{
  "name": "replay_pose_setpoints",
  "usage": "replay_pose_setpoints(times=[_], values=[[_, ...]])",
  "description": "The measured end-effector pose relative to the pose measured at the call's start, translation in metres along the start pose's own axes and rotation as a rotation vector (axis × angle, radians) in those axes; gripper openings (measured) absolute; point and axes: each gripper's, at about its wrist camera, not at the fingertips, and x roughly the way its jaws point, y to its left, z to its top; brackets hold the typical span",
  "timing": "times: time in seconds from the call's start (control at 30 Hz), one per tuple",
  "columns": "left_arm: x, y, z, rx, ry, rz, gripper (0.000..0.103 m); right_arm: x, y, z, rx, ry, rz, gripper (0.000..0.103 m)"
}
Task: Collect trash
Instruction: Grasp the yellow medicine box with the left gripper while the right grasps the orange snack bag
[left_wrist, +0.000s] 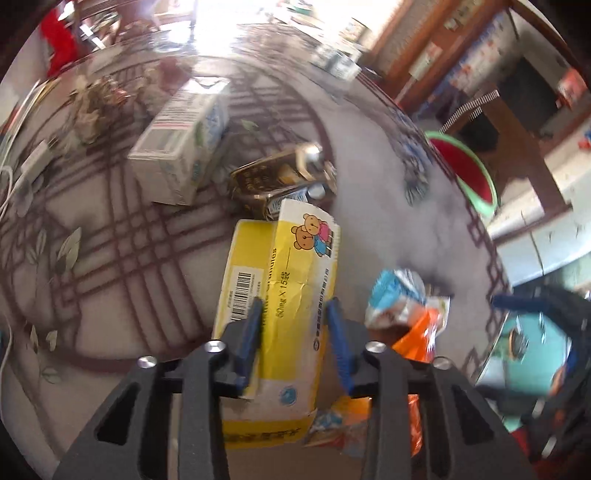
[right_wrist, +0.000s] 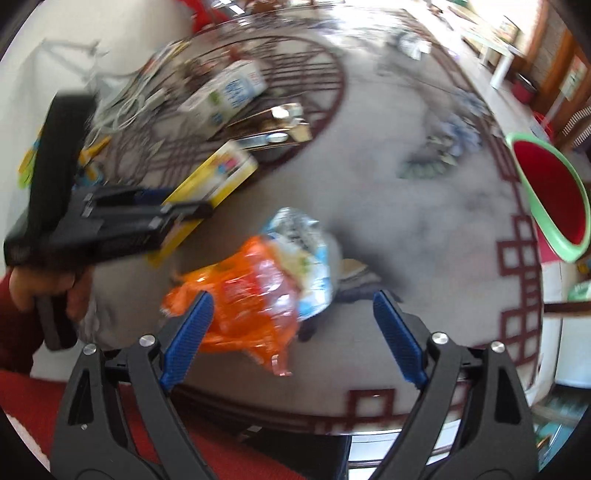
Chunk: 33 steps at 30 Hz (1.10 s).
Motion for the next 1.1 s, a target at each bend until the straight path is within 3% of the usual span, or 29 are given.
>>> replay_pose_setpoints(times=[0.2, 0.47, 0.6, 0.67, 0.7, 0.73, 0.77, 0.83, 1.1], values=[[-0.013, 0.018, 0.0, -0.114, -0.054, 0.018, 0.029, 0.012, 0.043, 0.001, -0.157, 0.04, 0.066, 0.09], [-0.007, 0.041, -0.004, -0.203, -0.019, 0.022, 0.039, 0.041, 0.087, -0.008, -0.447, 0.112, -0.052, 0.09], [-0.006, 0.043, -0.005, -0.214, -0.023, 0.047, 0.058, 0.055, 0.096, -0.014, -0.552, 0.125, -0.143, 0.089], [-0.003, 0.044, -0.005, -0.22, -0.006, 0.045, 0.058, 0.056, 0.098, -0.012, -0.56, 0.121, -0.145, 0.087], [-0.002, 0.044, -0.006, -0.218, -0.006, 0.048, 0.058, 0.056, 0.097, -0.011, -0.554, 0.122, -0.127, 0.066], [-0.002, 0.044, -0.006, -0.216, -0.007, 0.051, 0.057, 0.056, 0.097, -0.01, -0.543, 0.122, -0.12, 0.062], [-0.002, 0.044, -0.006, -0.213, -0.008, 0.054, 0.056, 0.055, 0.095, -0.008, -0.531, 0.111, -0.116, 0.06], [-0.002, 0.046, -0.006, -0.22, -0.017, 0.059, 0.041, 0.052, 0.092, -0.002, -0.505, 0.105, -0.101, 0.054], [-0.018, 0.049, -0.001, -0.268, -0.073, 0.073, 0.039, 0.012, 0.07, 0.026, -0.33, -0.021, -0.024, 0.05]])
